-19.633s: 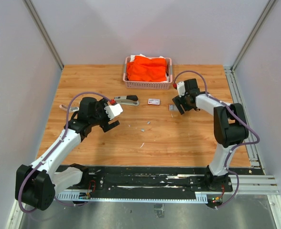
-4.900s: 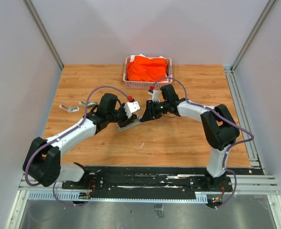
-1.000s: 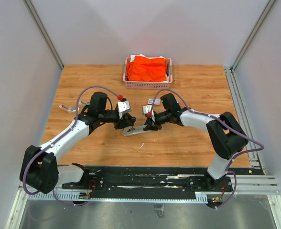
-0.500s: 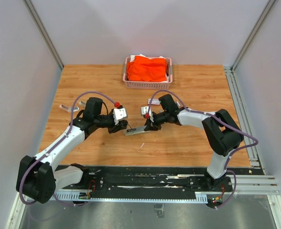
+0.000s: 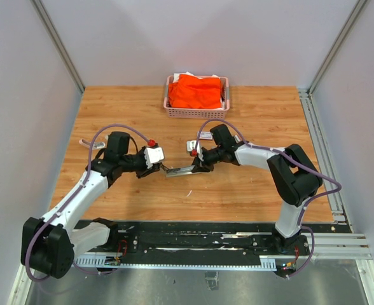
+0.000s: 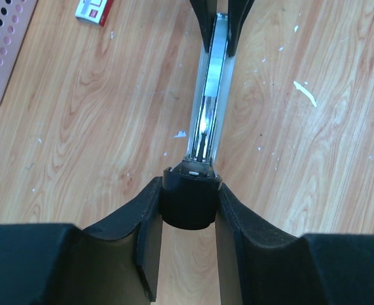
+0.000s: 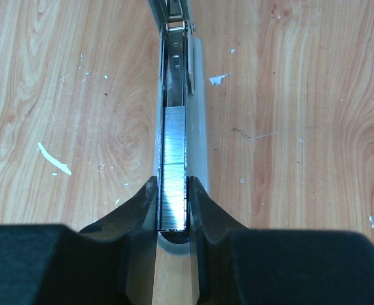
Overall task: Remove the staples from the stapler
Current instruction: Unload the staple at the center of the board.
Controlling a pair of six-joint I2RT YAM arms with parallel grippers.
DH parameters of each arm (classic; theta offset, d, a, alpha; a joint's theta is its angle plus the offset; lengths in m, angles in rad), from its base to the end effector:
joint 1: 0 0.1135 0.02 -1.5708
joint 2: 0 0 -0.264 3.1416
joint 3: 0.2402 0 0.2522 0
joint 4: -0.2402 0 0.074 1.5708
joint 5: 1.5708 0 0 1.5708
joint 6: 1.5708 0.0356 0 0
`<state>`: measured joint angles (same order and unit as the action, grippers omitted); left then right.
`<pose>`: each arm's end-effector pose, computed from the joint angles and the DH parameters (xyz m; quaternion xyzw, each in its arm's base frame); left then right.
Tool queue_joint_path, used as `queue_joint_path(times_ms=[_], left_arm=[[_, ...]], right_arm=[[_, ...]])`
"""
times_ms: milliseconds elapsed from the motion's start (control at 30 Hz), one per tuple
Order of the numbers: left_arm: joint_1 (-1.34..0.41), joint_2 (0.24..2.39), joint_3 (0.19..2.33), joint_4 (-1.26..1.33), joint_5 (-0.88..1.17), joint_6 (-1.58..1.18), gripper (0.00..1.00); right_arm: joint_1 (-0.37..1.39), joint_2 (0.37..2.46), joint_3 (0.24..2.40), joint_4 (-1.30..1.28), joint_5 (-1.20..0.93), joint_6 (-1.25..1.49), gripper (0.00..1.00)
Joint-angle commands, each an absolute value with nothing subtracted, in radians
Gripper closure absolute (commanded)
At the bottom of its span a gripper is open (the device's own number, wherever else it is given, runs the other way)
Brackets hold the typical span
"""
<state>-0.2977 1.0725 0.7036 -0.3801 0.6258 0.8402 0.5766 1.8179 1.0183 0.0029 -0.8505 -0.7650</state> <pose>0.2035 -0.0843 0.2430 0.5735 0.6686 -0.1701 0.4418 0.2926 0.2222 0.1659 -0.6463 0.5640 0.3480 0.3783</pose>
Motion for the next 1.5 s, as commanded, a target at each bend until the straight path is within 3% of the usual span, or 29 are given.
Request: queue_joint_path(times_ms=[0,767,1100,1467], left_arm=[[-0.252,1.071,0.681,-0.471,0.470,0.981,1.00],[-0.182,1.206,0.684,-0.654,0.262,1.183,1.00],[-0.178,1.262,0.689,-0.627,0.280,1.194,0.99],[-0.178,1.310,0.693,-0.647,0.318,1.209,0.66]], right_arm=[[0.571,1.854,1.020,-0.115,-0.784,-0.730,0.91],[0.570,1.885,1.045,-0.138,-0.788,-0.710,0.92],[0.570,1.887,1.060,-0.138,-0.792,-0.690,0.92],[0.572,1.884,1.070,-0.124,-0.793,-0.638,0.91]])
